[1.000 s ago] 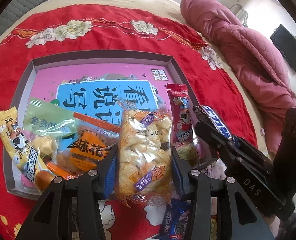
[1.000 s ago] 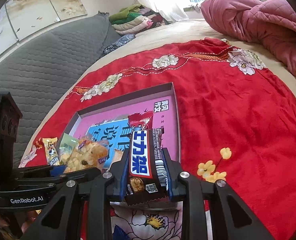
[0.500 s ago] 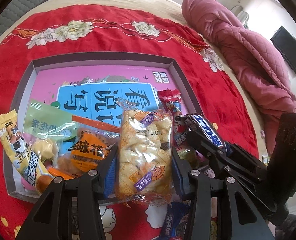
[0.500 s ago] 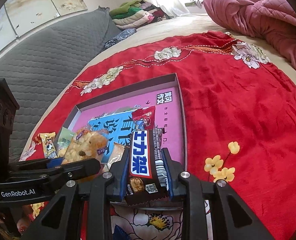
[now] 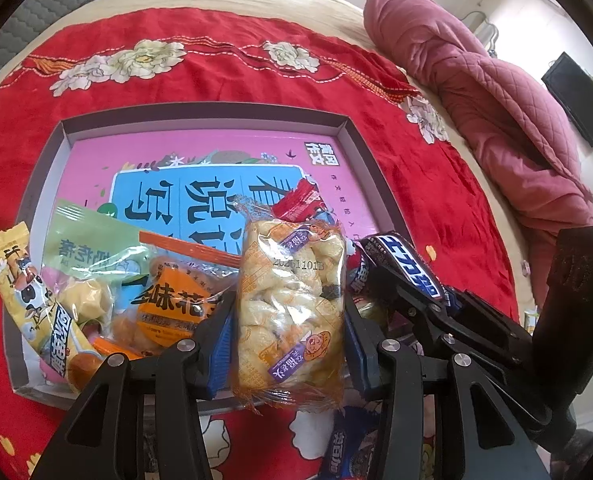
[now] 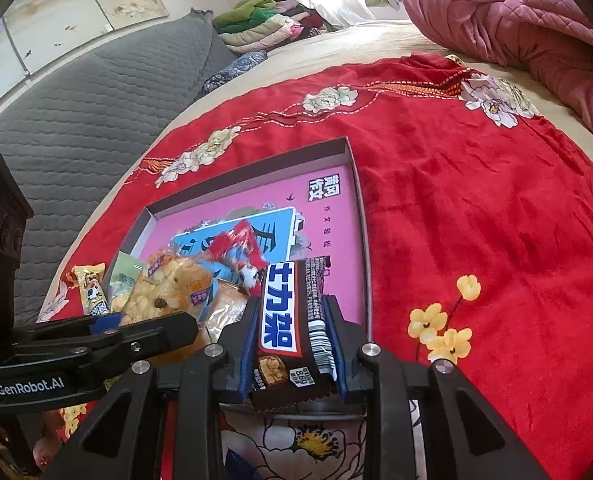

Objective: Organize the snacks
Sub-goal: 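Lower the cracker bag into the tray and open left tool while right tool releases the chocolate bar there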

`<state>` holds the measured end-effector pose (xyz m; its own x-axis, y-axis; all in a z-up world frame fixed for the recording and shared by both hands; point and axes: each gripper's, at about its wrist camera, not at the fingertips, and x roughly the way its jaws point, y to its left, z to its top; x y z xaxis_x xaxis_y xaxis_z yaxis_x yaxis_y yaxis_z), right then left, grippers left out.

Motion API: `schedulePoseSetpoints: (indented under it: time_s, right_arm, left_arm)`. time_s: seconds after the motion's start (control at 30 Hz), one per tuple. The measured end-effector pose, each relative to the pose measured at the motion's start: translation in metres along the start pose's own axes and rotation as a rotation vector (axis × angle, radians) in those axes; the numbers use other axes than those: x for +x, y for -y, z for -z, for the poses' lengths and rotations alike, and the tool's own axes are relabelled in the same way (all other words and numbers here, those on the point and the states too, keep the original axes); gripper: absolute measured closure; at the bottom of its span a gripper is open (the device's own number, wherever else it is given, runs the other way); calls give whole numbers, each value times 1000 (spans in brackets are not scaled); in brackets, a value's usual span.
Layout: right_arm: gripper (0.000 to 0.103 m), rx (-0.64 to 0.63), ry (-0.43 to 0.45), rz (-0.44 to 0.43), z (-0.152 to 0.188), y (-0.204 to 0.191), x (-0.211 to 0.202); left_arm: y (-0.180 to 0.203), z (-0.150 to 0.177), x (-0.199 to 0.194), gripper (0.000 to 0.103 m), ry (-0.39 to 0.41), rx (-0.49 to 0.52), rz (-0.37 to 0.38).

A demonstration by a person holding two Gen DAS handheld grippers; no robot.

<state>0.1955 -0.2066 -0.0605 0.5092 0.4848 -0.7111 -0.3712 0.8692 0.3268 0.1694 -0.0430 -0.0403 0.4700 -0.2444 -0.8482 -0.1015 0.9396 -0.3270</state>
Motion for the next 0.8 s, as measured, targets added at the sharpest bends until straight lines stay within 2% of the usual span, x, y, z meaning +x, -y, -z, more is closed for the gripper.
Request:
schedulePoseSetpoints:
  time_s: [0.8]
  right_arm:
    - [69, 6, 11, 4, -2, 1, -4]
  left_arm:
    - [1, -2, 4, 54, -7, 4, -21]
